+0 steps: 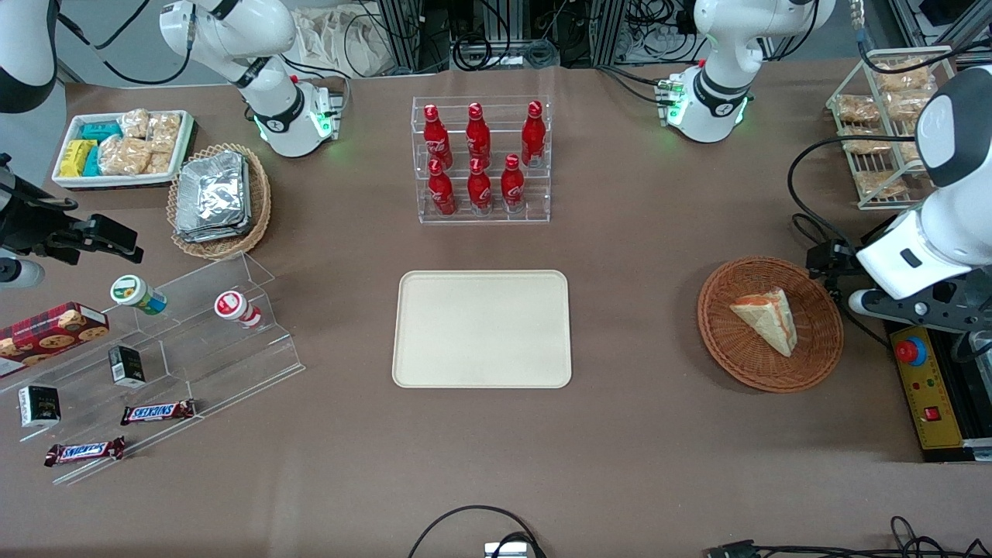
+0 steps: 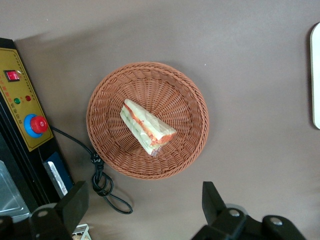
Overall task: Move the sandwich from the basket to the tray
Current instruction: 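Lower the open left gripper over the wrapped sandwich in the basket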
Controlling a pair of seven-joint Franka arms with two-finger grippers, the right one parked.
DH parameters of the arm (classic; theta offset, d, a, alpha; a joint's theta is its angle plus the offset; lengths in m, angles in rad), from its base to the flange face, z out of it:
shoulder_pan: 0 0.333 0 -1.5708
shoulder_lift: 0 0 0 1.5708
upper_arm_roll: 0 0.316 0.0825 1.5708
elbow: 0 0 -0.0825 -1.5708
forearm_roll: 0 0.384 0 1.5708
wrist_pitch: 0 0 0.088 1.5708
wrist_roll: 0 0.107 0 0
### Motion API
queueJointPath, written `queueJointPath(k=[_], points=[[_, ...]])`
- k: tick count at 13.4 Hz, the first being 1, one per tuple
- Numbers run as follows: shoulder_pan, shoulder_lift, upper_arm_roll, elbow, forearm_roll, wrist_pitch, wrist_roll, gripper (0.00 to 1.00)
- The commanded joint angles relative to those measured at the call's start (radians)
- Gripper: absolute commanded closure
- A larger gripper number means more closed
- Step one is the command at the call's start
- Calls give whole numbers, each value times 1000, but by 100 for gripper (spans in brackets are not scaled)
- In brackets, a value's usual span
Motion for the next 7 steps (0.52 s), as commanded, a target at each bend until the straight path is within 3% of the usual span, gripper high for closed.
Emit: queueJointPath(k=[1, 7], points=[[1, 21, -3, 45, 15, -22, 14, 0], [10, 42, 0, 7, 0, -28, -92, 0]])
